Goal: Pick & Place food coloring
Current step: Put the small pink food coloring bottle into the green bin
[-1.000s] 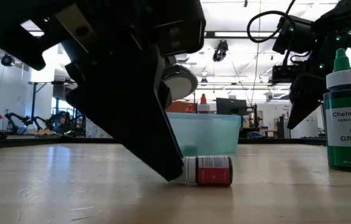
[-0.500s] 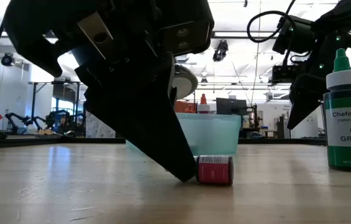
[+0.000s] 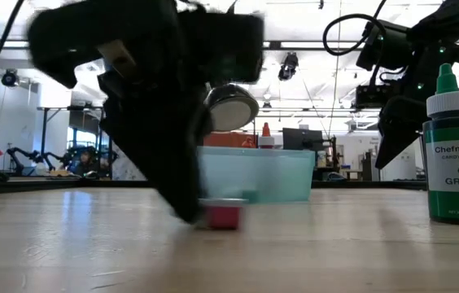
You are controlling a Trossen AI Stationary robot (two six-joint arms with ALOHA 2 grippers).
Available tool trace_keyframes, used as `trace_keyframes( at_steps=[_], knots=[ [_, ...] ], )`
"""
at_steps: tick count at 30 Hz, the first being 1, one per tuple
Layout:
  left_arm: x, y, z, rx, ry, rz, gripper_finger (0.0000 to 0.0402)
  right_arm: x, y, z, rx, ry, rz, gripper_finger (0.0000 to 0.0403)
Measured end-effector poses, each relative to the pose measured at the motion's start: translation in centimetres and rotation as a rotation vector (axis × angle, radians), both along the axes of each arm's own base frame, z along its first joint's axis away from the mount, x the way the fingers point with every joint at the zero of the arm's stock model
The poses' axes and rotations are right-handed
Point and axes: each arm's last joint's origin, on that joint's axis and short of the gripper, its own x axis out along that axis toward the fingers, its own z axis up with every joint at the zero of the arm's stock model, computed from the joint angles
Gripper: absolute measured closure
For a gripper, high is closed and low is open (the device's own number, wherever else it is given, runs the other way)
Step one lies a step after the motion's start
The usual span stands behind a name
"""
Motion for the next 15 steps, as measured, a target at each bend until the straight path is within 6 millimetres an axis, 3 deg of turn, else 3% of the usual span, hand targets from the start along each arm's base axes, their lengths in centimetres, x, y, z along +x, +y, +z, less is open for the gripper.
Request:
trace_keyframes(
  at_steps=[7,10,15],
  knots=[
    [-1.2,5.2,3.6,-0.033,0.496,0.135,0.0362,0.1,0.0,0.0,-0.016,0.000,0.020,0.0365],
    [-2.2,7.4,3.9,-0.109,0.701,0.208,0.0362,0.1,0.0,0.0,-0.017,0.000,0.018,0.0365],
    [-3.3,9.8,3.6,-0.246,0.898,0.279,0.0362,0.0,0.0,0.0,-0.018,0.000,0.015,0.0365]
  ],
)
